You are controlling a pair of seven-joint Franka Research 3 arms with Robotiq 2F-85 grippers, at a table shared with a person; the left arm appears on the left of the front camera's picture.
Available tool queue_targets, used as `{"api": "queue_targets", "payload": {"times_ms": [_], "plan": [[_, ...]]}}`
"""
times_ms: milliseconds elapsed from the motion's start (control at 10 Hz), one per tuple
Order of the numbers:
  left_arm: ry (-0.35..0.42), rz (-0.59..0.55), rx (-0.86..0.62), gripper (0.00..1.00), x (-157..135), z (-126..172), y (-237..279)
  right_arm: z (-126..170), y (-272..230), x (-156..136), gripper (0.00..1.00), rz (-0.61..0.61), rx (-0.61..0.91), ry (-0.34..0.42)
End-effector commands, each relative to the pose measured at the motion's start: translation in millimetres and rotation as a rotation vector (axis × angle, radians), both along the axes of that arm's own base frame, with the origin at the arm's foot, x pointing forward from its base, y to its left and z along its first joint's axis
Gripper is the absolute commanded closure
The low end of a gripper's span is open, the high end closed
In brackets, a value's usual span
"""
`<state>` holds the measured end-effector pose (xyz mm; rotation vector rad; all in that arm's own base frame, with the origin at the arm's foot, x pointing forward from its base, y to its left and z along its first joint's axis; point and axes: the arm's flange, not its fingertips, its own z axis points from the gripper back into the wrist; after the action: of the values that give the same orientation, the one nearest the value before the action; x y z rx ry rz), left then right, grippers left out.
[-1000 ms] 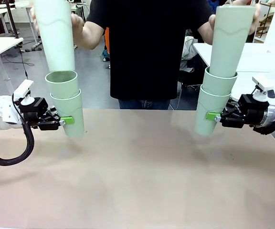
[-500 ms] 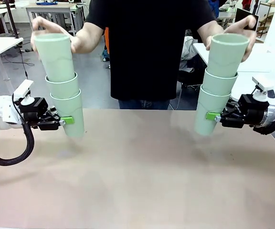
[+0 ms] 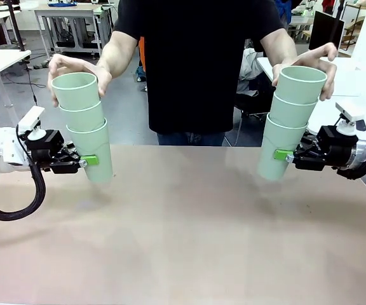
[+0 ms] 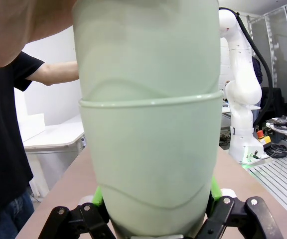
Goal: Stack the cups and store them in the basket.
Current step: Place the stack of Reusable plastic cups into the Pantry Basket.
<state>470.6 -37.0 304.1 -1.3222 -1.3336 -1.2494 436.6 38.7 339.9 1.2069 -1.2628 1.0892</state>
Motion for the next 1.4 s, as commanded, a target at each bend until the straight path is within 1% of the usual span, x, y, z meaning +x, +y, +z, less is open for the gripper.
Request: {"api": "queue_targets", "payload": {"times_ms": [0,1300], "plan": [[-0.008,-0.003,-0.004,0.15,-1.5,4.0,-0.8,3.4,0.3,-0.5,0.14,0.005,-0.005,-0.007],[-0.008,-0.003,-0.004,0.15,-1.5,4.0,-0.8,3.4,0.3,-0.5,0.14,0.005,-0.005,-0.007]]}}
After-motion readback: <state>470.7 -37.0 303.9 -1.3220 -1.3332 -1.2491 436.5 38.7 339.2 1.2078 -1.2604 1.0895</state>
